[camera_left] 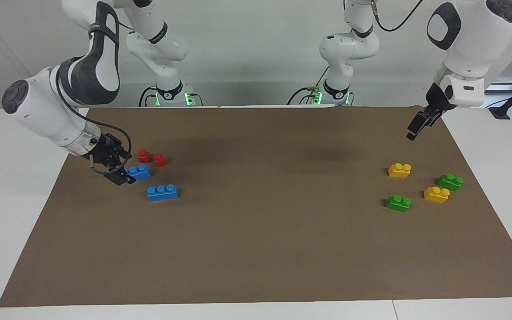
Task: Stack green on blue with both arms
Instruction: 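Reach the left gripper to the green brick while the right gripper reaches the blue brick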
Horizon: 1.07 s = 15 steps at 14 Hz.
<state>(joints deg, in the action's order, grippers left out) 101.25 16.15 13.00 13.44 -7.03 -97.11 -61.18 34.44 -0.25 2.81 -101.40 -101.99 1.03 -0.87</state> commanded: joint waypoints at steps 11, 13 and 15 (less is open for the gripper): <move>10.28 8.46 0.01 1.77 6.07 -0.62 -6.33 -4.30 | 23.90 6.22 -16.69 1.64 -15.41 3.45 0.00 0.34; 11.76 8.46 0.01 1.50 6.16 -0.62 -7.21 -3.95 | 24.79 5.96 -18.53 1.64 -16.83 3.45 0.00 0.52; 14.75 8.46 0.01 0.98 5.98 -0.62 -9.31 -3.95 | 27.07 5.61 -20.46 2.08 -17.97 3.37 0.00 0.61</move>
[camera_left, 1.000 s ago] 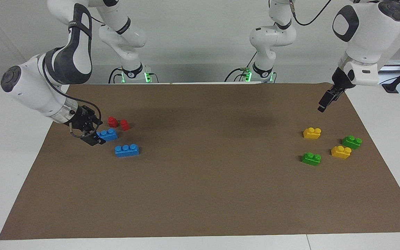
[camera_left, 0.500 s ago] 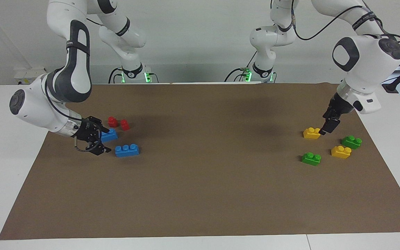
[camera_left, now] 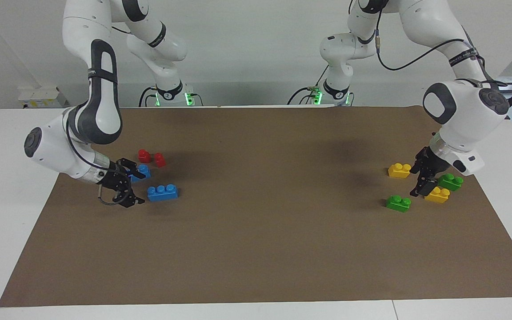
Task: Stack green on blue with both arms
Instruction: 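Reach the left gripper to the green brick while the right gripper reaches the blue brick, then grasp the green brick with the left gripper while the right gripper grasps the blue brick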
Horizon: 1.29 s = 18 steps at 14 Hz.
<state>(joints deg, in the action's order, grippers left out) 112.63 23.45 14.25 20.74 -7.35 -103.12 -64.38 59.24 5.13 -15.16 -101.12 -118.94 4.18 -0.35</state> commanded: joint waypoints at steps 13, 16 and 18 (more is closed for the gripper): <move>13.85 2.74 0.08 -2.03 -2.10 -0.38 -12.01 3.12 | 9.67 -7.07 -8.84 -0.04 -10.07 -0.75 0.00 0.08; 13.58 2.74 0.69 -1.86 -2.10 -0.38 -11.92 5.85 | 9.67 -7.50 -8.75 -1.10 -10.26 -0.57 0.00 0.09; 13.32 2.83 0.94 -1.07 -2.10 -0.47 -11.49 6.02 | 9.76 -7.51 -8.66 -1.80 -10.69 -0.22 0.00 0.09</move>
<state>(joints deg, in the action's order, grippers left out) 125.19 24.32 12.25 20.33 -7.65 -112.97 -60.74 67.59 -1.00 -24.42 -101.32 -128.06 4.00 -0.57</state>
